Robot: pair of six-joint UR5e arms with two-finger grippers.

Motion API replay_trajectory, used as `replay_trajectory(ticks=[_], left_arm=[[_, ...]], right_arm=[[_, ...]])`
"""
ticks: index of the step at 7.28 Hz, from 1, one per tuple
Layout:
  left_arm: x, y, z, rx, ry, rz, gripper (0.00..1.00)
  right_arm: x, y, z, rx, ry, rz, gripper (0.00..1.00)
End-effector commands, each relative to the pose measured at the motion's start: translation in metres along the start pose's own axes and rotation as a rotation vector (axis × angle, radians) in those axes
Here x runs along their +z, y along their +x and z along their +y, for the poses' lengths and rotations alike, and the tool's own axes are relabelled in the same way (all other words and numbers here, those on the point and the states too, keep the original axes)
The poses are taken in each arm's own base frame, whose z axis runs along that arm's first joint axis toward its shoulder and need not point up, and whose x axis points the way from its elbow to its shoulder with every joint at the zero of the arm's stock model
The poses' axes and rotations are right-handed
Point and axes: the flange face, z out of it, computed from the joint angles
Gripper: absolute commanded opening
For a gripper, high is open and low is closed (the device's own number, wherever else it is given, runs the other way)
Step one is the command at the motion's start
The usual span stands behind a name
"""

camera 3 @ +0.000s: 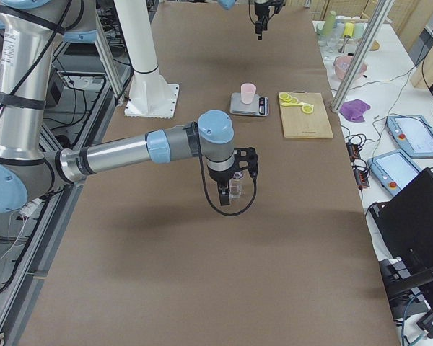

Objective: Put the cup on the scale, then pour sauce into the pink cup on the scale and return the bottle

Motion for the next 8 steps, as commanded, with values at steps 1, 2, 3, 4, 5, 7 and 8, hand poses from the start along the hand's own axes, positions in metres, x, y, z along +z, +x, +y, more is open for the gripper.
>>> replay_trajectory(ticks=[1, 2, 3, 4, 5, 7, 8], left_arm=[[0.006, -0.169, 0.064, 0.137, -0.084, -0.038, 0.98], [0.018, -0.234, 0.099, 0.071, -0.14, -0.07, 0.98], [0.05, -0.307, 0.142, 0.02, -0.23, -0.086, 0.98], [0.022, -0.386, 0.162, -0.047, -0.133, -0.119, 0.98], [0.029, -0.42, 0.196, -0.038, -0.139, -0.082, 0.98], [0.019, -0.428, 0.233, 0.015, -0.106, -0.009, 0.98], [0.011, -0.419, 0.238, 0.022, -0.094, -0.011, 0.98]], right_arm=[[-0.014, -0.031, -0.013, -0.076, 0.032, -0.011, 1.0], [-0.019, -0.038, -0.03, -0.091, 0.054, 0.0, 1.0], [-0.018, -0.037, -0.027, -0.085, 0.05, -0.011, 1.0], [-0.014, -0.032, -0.022, -0.045, 0.033, -0.01, 1.0], [-0.009, -0.025, -0.009, -0.029, 0.019, -0.004, 1.0], [-0.009, -0.025, 0.011, -0.019, 0.007, -0.005, 1.0], [-0.009, -0.035, 0.022, 0.003, 0.002, -0.01, 1.0]])
